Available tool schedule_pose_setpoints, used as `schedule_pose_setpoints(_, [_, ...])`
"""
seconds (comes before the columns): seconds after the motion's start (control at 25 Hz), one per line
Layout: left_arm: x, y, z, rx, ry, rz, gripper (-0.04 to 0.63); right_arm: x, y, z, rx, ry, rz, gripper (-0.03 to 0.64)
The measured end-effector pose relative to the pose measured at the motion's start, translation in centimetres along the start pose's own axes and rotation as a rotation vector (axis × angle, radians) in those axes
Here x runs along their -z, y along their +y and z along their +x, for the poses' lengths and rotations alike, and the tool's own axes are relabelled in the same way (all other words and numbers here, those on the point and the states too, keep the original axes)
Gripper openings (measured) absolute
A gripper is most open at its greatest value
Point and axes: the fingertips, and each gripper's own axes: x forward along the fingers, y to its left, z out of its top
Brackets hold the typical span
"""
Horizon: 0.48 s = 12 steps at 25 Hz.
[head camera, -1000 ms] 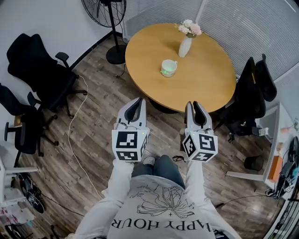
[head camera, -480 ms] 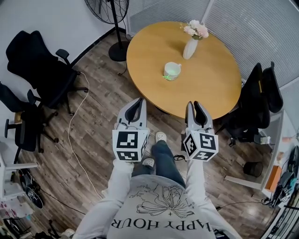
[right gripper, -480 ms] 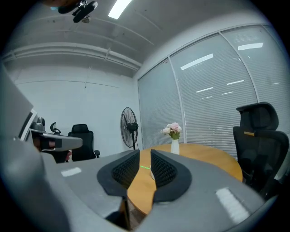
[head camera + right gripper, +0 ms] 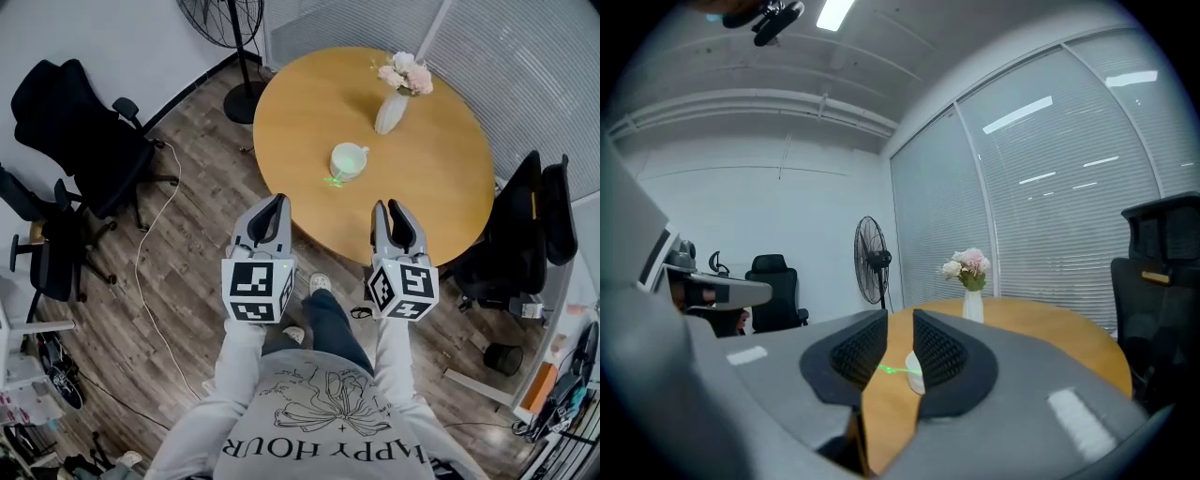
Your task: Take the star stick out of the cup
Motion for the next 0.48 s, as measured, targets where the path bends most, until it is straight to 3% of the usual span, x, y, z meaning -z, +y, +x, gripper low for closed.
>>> schedule_pose_setpoints(0.48, [0.1, 1.0, 8.2, -0.057, 0.061, -0.008, 0.006, 1.1, -4.0, 8.8, -0.077, 0.082, -0.007, 0.101])
